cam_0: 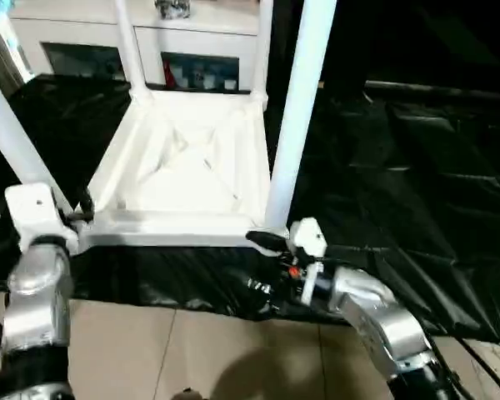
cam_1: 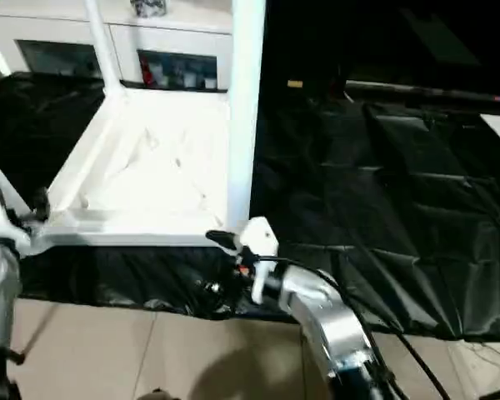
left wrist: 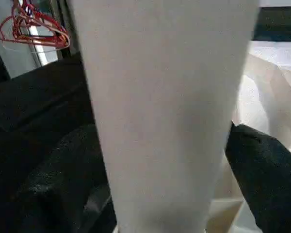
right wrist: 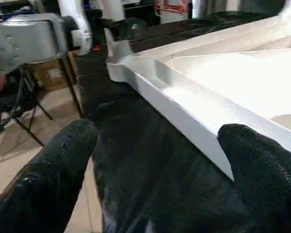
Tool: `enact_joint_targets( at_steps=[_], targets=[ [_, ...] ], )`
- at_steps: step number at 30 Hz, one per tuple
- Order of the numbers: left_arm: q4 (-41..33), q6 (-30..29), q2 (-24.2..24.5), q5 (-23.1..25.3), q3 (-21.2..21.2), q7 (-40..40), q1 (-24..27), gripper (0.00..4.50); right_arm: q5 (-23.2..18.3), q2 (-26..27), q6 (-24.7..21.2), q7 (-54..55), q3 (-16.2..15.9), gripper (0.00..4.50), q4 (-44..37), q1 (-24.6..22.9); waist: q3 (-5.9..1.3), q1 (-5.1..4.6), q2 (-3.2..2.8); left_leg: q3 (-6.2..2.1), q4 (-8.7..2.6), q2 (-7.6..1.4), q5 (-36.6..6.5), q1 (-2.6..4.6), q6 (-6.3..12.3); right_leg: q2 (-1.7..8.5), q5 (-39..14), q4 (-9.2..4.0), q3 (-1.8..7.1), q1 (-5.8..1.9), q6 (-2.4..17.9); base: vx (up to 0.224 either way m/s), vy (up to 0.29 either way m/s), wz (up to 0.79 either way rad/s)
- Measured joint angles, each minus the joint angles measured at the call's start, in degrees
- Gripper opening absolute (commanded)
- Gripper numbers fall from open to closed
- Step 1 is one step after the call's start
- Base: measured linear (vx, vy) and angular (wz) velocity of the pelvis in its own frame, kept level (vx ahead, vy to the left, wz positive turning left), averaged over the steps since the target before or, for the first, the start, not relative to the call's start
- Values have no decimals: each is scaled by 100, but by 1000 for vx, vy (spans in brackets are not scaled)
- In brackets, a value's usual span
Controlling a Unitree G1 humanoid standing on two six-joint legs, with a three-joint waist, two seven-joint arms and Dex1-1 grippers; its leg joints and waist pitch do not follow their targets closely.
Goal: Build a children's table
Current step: Rotate leg to tighten, then flip table
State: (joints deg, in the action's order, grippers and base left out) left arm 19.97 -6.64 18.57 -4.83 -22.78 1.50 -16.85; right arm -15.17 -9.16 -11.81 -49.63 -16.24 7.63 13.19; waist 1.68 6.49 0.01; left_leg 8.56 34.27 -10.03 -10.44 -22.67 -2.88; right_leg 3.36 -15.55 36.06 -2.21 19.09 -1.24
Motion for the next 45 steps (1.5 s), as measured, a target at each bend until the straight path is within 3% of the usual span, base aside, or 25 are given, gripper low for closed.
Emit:
enact_joint_targets(
  at_steps=[9,18,24,27,31,35,38,42,45],
  targets=[
    [198,-54,25,-58,11,51,-8,360,-4,-2,2,-332,-113,450,287,221,25,15,98,3,0,-4,1,-3,1,0,-1,0,-5,3,2,0,0,0],
    [219,-105,10,-125,19,46,-22,272,-2,41,141,-396,-112,450,489,337,32,28,112,4,-1,-5,1,-3,1,0,-1,0,-6,3,2,0,0,0],
    [-177,-178,-103,-103,83,-69,21,216,7,51,217,-403,-113,450,601,337,45,46,92,4,-1,-5,0,-3,0,0,-1,0,-6,3,2,0,0,0],
    [-293,-141,-105,22,294,-55,98,211,46,19,264,-392,-114,450,593,304,53,79,79,4,-1,-5,0,-6,0,1,-1,-3,-7,2,2,0,0,0],
    [-404,-76,-237,56,533,38,140,208,117,-61,274,-314,-92,450,492,95,57,194,74,4,-1,-5,1,-8,0,2,0,-7,-10,0,1,0,0,0],
    [-464,-44,-491,53,696,146,142,208,122,-30,366,-91,-20,450,383,-66,60,210,68,4,-1,-5,1,-8,0,4,3,-6,-10,-2,-3,0,0,0],
    [-580,-178,-833,-171,728,281,117,208,99,-9,352,44,118,450,226,-271,69,217,55,10,-1,-5,1,-8,-1,8,4,-6,-10,-2,-3,0,0,0],
    [-726,-477,-1234,-515,708,317,-11,208,23,-1,315,93,130,450,111,-453,119,213,-30,29,-4,-5,2,-16,1,18,7,-1,-7,9,-4,0,0,0],
    [-730,-706,-1526,-886,619,306,-238,208,16,18,242,268,157,450,105,-447,119,230,-41,32,-15,-7,57,-69,25,18,8,19,-12,68,-5,0,0,0]
  ],
)
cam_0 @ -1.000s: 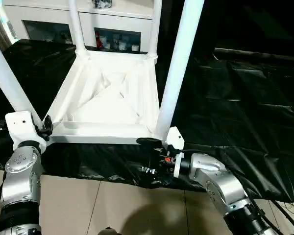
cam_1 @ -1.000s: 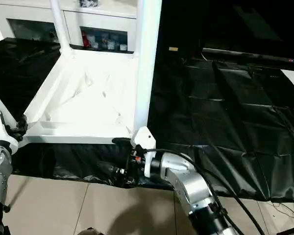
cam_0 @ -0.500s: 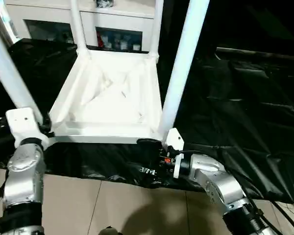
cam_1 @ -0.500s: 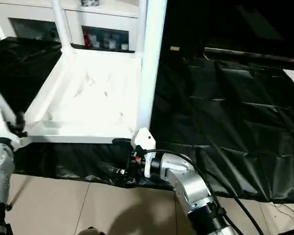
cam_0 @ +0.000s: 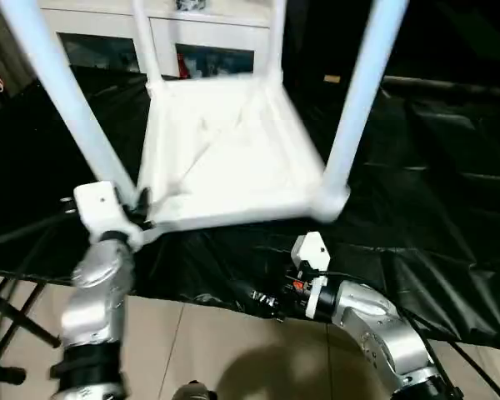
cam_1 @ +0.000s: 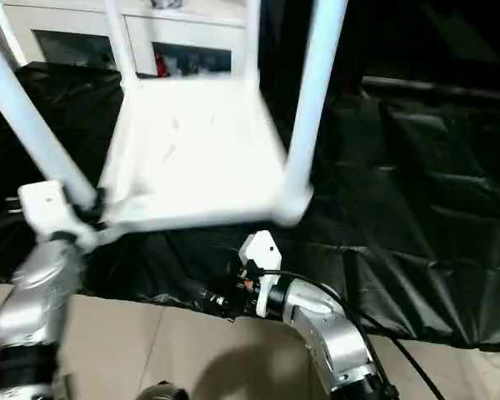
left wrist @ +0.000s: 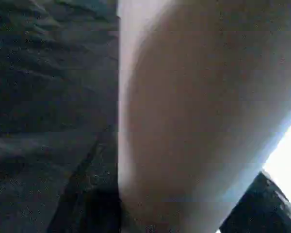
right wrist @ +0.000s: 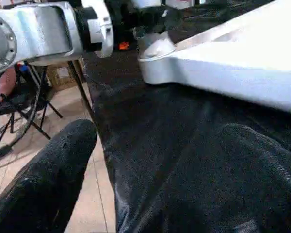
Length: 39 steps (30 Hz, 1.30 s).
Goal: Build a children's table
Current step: Flip table
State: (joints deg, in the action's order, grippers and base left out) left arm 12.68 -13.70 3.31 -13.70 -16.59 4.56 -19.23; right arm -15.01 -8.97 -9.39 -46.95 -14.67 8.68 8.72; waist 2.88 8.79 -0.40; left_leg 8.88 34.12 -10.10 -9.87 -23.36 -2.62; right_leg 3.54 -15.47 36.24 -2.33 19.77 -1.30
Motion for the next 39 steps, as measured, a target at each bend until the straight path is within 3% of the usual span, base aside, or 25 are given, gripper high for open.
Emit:
enact_joint_targets(
  at_steps=[3,5,15,18,22,27,35,39],
  targets=[
    [-9,-188,-335,-408,-80,-3,-154,208,40,163,-72,392,189,450,165,73,1,13,3,7,-3,0,45,-28,26,2,6,-2,-1,23,-7,0,0,0],
    [-46,-273,-474,-538,-49,18,-160,208,-17,377,-161,752,483,450,381,243,3,-7,6,15,-3,0,48,-31,34,7,12,-3,1,28,-7,0,0,0],
    [-641,-742,-489,-572,239,220,146,208,-842,1040,-344,1222,1246,450,745,774,13,-65,27,23,-6,-4,53,-46,41,6,17,-4,2,45,-9,0,0,0],
    [-798,-799,-478,-571,311,225,195,208,-1032,1219,-400,1411,1493,450,938,936,14,-133,32,51,-5,-8,78,-86,77,10,40,5,19,105,-7,0,0,0],
    [-1118,-907,-503,-571,491,260,318,208,-1295,1339,-460,1649,1767,450,1072,1166,13,-247,34,82,-5,-19,81,-79,83,21,55,5,17,115,-8,0,0,0],
    [-1383,-1010,-545,-623,516,375,494,208,-1371,1291,-527,2090,2120,450,1205,1295,11,-211,34,89,-4,-21,82,-77,80,22,56,9,15,115,-7,0,0,0],
    [-1359,-1040,-545,-624,503,369,496,208,-1414,1272,-628,2068,2148,450,1170,1166,11,-134,33,99,2,-19,83,-77,71,35,62,25,13,116,-12,0,0,0],
    [-1391,-1138,-520,-624,513,428,497,208,-1544,1330,-638,2082,2325,450,1197,1201,11,-122,33,108,3,-12,86,-74,70,52,63,42,11,120,-14,0,0,0]
  ],
)
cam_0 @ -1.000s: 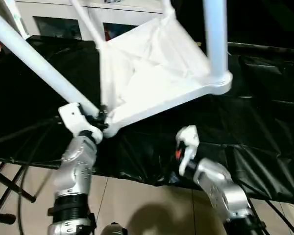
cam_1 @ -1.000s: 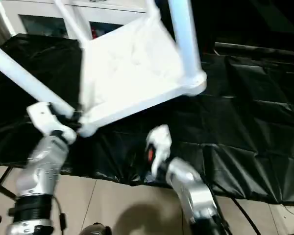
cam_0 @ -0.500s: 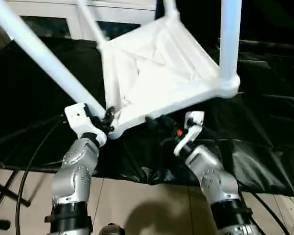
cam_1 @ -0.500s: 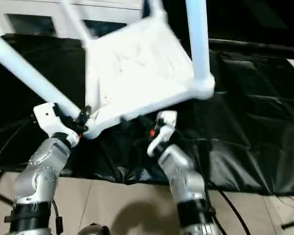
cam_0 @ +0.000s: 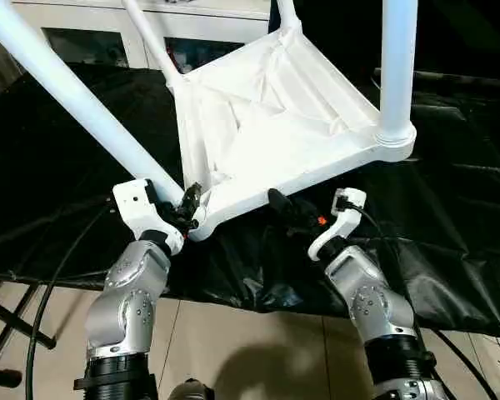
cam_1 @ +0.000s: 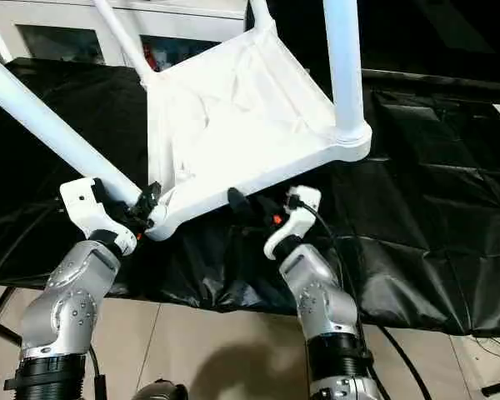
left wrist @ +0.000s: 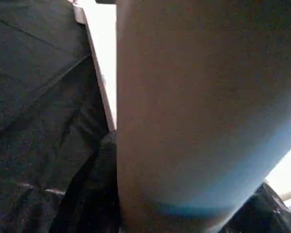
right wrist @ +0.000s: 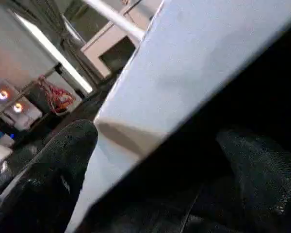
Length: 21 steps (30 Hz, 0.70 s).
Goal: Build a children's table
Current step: Flip table
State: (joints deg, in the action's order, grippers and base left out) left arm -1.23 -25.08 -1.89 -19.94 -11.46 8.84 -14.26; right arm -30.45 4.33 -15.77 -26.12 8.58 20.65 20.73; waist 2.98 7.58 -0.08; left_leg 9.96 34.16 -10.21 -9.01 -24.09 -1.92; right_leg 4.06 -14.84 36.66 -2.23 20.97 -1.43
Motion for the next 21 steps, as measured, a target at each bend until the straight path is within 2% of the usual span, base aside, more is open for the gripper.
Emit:
enact_joint_targets(
  at_steps=[3,6,13,17,21],
  targets=[
    [-19,-81,44,-2,20,68,5,208,-153,69,14,108,237,450,259,349,0,-1,0,4,0,4,2,2,-3,11,2,14,-2,5,-3,0,0,0],
    [-31,-128,104,-21,70,231,36,208,-315,66,25,184,450,450,405,623,0,79,-1,7,0,4,6,1,-7,19,2,22,-14,4,-3,0,0,0],
    [-188,-285,303,-37,253,468,125,208,-607,148,12,245,752,450,813,851,0,84,-1,11,0,8,23,-1,-7,29,7,32,-17,5,-9,0,0,0],
    [-237,-283,301,-31,355,496,145,208,-767,154,4,272,990,402,981,978,0,67,-1,11,0,8,23,0,-8,29,10,34,-18,6,-12,0,0,0],
    [-237,-267,295,-23,357,501,146,208,-839,151,-1,270,1031,371,1008,985,0,70,-1,11,0,8,24,0,-8,29,10,34,-17,6,-12,0,0,0]
  ],
)
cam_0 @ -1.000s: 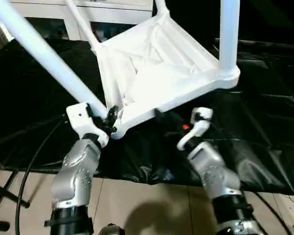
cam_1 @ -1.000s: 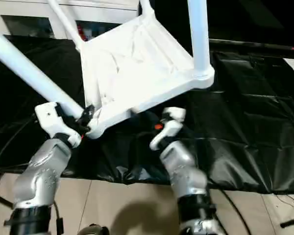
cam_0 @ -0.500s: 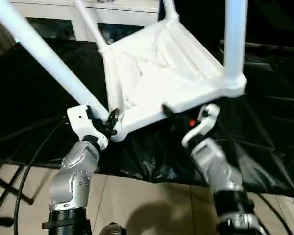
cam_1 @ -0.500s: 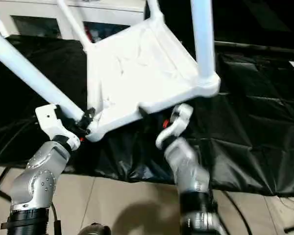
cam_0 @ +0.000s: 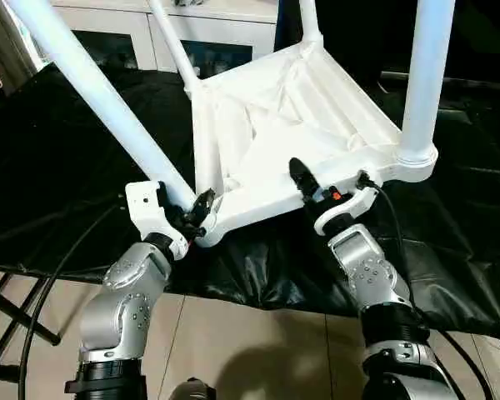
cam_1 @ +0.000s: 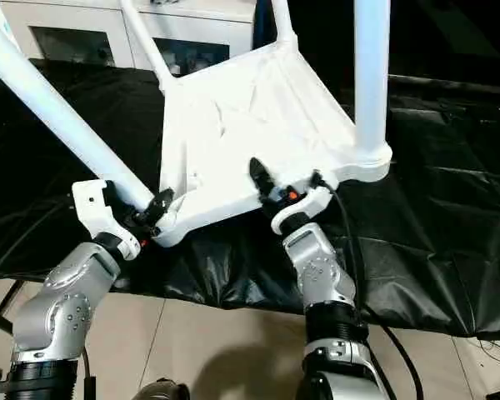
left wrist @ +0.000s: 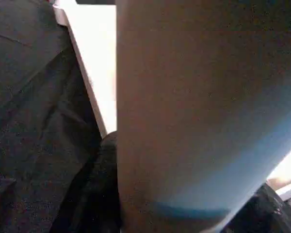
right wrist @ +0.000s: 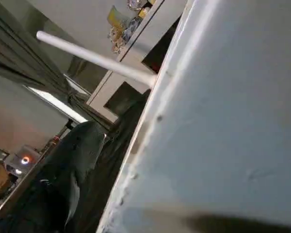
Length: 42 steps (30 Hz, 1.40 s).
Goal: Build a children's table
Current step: Flip table
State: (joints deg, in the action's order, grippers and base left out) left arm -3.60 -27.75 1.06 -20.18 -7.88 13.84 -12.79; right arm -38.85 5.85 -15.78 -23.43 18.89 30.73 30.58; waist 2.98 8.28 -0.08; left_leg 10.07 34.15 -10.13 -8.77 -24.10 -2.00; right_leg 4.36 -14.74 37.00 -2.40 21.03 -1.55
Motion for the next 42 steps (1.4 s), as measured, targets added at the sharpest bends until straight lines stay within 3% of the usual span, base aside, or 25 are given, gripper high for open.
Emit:
enact_joint_targets(
  at_steps=[18,19,20,27,30,33,34,36,42],
  targets=[
    [387,381,78,219,173,86,-71,208,-5,-11,13,112,229,242,367,111,6,2,-10,0,0,0,2,-2,0,0,0,1,-1,2,0,0,0,0],
    [406,396,103,238,198,104,-77,264,-2,-10,22,124,236,237,375,112,6,3,-11,0,0,0,2,-2,0,0,0,1,-2,2,-1,0,0,0],
    [437,391,171,233,213,198,-88,278,14,-10,40,170,241,236,382,111,7,4,-15,0,0,0,2,-2,0,0,0,0,-2,2,-1,0,0,0],
    [493,380,455,213,331,607,-45,320,126,-16,204,293,236,223,331,109,12,4,-26,0,0,1,6,-16,-7,0,0,1,-1,18,0,0,0,0],
    [445,392,739,351,470,774,231,357,146,-45,238,446,206,221,170,107,9,2,-38,1,0,1,6,-17,-7,-1,0,0,2,21,-1,0,0,0],
    [371,399,899,437,573,856,499,357,178,-109,290,621,222,220,47,108,9,40,-40,1,0,1,6,-18,-7,1,0,1,-2,19,-1,0,0,0],
    [346,399,947,476,574,859,573,385,186,-123,295,649,240,220,21,108,9,39,-41,1,0,1,6,-18,-7,1,1,1,-1,19,-2,0,0,0],
    [248,397,1097,560,627,930,751,397,250,-164,295,708,260,220,-63,103,12,39,-46,1,0,1,6,-18,-7,2,5,1,0,19,-8,0,0,0],
    [-58,503,1305,799,969,1094,999,442,464,-378,309,1036,168,220,-463,33,10,30,-59,4,0,1,9,-15,-11,3,16,2,2,17,-11,0,0,0]
  ],
)
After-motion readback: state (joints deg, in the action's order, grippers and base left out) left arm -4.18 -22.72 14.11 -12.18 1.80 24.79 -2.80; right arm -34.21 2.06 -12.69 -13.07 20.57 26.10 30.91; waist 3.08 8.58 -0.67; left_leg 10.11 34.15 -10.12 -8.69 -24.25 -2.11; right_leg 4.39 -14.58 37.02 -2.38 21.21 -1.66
